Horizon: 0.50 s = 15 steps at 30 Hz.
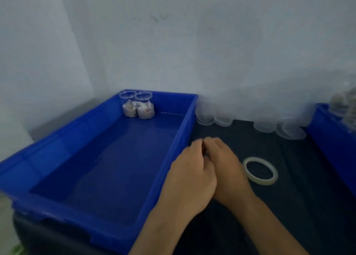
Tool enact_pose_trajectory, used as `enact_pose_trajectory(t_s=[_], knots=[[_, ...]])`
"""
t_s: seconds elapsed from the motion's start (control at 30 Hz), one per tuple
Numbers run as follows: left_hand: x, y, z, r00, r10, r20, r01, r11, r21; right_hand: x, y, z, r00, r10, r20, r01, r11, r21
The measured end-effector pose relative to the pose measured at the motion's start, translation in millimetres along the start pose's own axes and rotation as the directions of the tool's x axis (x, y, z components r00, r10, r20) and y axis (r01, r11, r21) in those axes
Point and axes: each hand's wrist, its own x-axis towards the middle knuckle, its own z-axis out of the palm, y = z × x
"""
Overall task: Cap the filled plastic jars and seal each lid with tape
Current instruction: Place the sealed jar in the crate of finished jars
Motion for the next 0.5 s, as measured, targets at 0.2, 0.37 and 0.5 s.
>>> enact_pose_trajectory(t_s=[0.2,0.37,0.5], knots=[[89.2,2.3,-112.8,0.987,-0.011,0.158,-0.031,0.965,0.259,97.8,-50.6,15.3,0.997,-0.070,-0.042,0.075,0.991,0.115],[213.6,-68.4,-148.1,0.982,-0.162,0.096,0.100,0.881,0.462,162.2,-62.0,46.5,0.984,-0.033,0.175,0.043,0.997,-0.059],[270.8,-135.1,-123.2,0.990,-0.142,-0.017,0.130,0.838,0.531,211.6,-58.9,77.0,0.956,0.027,0.293,0.032,0.980,-0.196]])
